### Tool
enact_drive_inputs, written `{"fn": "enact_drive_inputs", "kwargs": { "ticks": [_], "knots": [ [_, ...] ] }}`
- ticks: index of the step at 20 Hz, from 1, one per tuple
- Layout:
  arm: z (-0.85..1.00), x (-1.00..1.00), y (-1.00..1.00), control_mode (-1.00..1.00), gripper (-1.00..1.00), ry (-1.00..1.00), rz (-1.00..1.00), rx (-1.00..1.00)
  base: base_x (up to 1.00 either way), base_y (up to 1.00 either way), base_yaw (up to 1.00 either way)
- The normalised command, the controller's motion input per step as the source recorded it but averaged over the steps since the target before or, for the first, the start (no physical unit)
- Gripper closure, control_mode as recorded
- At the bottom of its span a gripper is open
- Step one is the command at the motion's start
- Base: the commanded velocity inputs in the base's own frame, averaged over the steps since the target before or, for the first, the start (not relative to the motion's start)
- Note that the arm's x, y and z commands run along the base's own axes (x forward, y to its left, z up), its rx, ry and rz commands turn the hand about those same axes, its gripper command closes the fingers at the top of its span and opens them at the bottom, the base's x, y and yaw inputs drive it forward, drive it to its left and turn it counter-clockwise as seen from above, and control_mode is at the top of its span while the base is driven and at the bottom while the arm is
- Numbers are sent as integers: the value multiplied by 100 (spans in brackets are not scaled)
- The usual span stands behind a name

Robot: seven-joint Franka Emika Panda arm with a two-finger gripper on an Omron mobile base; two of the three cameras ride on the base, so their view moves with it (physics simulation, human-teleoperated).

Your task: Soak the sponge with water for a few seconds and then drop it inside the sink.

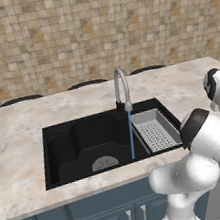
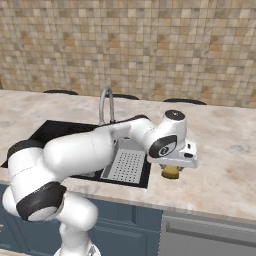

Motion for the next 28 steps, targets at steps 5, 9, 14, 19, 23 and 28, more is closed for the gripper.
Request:
{"fn": "enact_drive_inputs", "kwargs": {
  "ticks": [5, 9, 14, 19, 23, 28],
  "knots": [
    [20, -29, 73, -100, 100, -3, -1, -18, 0, 0, 0],
    [4, -16, 54, -100, 100, 0, -8, -15, 0, 0, 0],
    [31, -16, 54, -100, 100, -5, -10, -7, 0, 0, 0],
    [46, -10, 53, -100, 100, -14, -12, -2, 0, 0, 0],
    [22, -7, 39, -100, 100, -11, -15, -2, 0, 0, 0],
    [6, -11, 39, -100, 100, -11, -15, -2, 0, 0, 0]
  ]
}}
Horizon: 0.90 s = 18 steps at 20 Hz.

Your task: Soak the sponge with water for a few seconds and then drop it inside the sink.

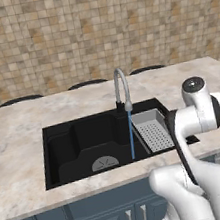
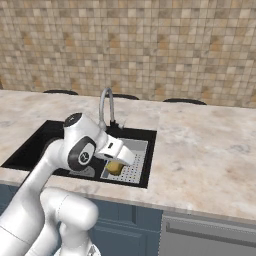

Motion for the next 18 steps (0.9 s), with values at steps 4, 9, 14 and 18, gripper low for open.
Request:
{"fn": "enact_drive_inputs", "kwargs": {
  "ticks": [4, 9, 14, 18],
  "knots": [
    [6, -11, 40, -100, 100, -11, -16, -2, 0, 0, 0],
    [12, 0, 34, -100, 100, -4, -16, -6, 0, 0, 0],
    [10, -4, 39, -100, 100, -1, -16, -8, 0, 0, 0],
    [8, 0, 38, -100, 100, 0, -17, -9, 0, 0, 0]
  ]
}}
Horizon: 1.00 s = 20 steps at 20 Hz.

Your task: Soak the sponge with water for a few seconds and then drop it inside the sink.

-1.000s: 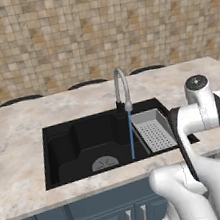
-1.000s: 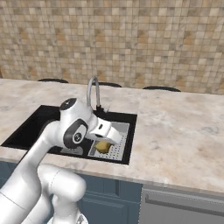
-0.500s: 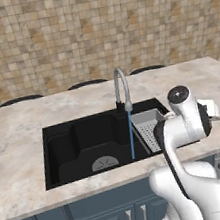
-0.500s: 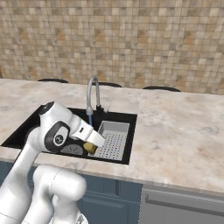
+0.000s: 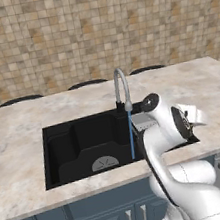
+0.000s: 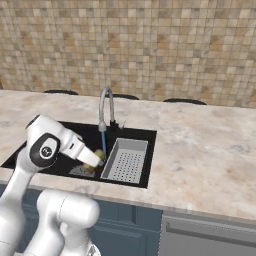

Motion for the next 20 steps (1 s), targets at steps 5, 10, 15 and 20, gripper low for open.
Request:
{"fn": "enact_drive_inputs", "kwargs": {
  "ticks": [5, 10, 15, 20],
  "knots": [
    [1, -3, 44, -100, 100, 0, -19, -7, 0, 0, 0],
    [0, 0, 39, -100, 100, -6, -16, -4, 0, 0, 0],
    [0, 0, 51, -100, 100, -13, -16, -8, 0, 0, 0],
    [0, 0, 48, -100, 100, -14, -15, -11, 0, 0, 0]
  ]
}}
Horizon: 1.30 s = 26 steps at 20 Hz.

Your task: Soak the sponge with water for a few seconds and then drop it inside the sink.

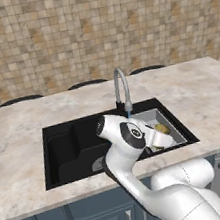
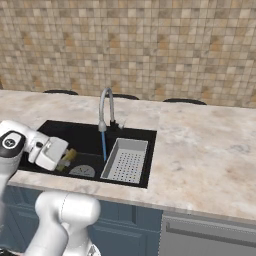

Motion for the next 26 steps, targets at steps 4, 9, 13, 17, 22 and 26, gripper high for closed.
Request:
{"fn": "enact_drive_inputs", "kwargs": {
  "ticks": [4, 9, 13, 17, 22, 26],
  "knots": [
    [0, 7, 42, -100, 100, -9, -14, -12, 0, 0, 0],
    [-6, 35, 11, -100, 100, 0, -4, -8, 0, 0, 0],
    [-26, 58, 0, -100, 100, 0, 0, -2, 0, 0, 0],
    [-36, 52, 0, -100, 100, 0, 0, 0, 0, 0, 0],
    [-41, 36, 0, -100, 100, 0, 0, 0, 0, 0, 0],
    [-33, 42, 0, -100, 100, 0, 0, 0, 0, 0, 0]
  ]
}}
